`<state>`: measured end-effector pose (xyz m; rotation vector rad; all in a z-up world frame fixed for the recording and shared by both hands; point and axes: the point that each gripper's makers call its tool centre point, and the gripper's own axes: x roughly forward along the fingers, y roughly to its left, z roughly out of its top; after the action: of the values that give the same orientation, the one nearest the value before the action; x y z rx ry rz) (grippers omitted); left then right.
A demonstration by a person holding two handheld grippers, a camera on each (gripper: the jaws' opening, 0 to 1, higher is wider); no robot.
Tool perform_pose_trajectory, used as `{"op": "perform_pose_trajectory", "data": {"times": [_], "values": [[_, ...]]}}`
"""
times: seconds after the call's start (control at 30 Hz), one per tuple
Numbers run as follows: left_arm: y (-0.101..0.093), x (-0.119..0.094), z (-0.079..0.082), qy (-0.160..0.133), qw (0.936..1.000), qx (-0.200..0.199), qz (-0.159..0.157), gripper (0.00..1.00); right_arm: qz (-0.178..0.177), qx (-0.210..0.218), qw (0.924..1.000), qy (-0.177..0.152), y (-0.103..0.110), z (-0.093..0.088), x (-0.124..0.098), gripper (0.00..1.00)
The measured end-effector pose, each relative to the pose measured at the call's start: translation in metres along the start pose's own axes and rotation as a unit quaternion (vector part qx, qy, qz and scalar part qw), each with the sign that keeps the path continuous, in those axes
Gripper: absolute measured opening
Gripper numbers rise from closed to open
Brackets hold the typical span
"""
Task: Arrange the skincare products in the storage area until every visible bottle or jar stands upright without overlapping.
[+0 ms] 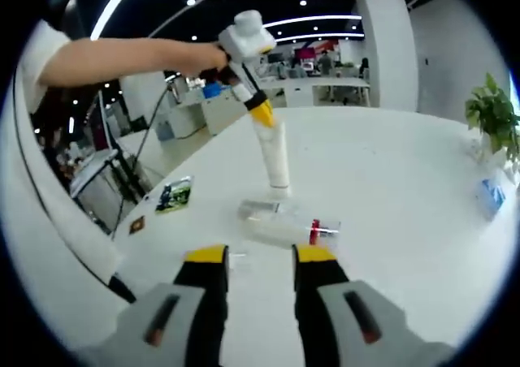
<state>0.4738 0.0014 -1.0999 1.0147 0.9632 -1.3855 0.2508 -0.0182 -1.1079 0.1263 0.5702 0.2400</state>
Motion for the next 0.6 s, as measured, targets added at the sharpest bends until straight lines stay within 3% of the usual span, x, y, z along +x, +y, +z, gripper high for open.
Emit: {"op": "perform_pose_trajectory", "data": {"times": [0.27, 0.6], "values": [[0.001, 0.000, 0.001, 0.002, 1.0000, 0.009, -0.002, 0.01, -0.013, 0.002, 0.9999, 0.000, -0.003, -0.005, -0.005, 0.30], [0.000, 0.006, -0.014, 0.017, 0.9998, 0.012, 0.003, 0.07, -0.015, 0.006, 0.9999, 0.000, -0.003, -0.009, -0.008, 0.30]]}}
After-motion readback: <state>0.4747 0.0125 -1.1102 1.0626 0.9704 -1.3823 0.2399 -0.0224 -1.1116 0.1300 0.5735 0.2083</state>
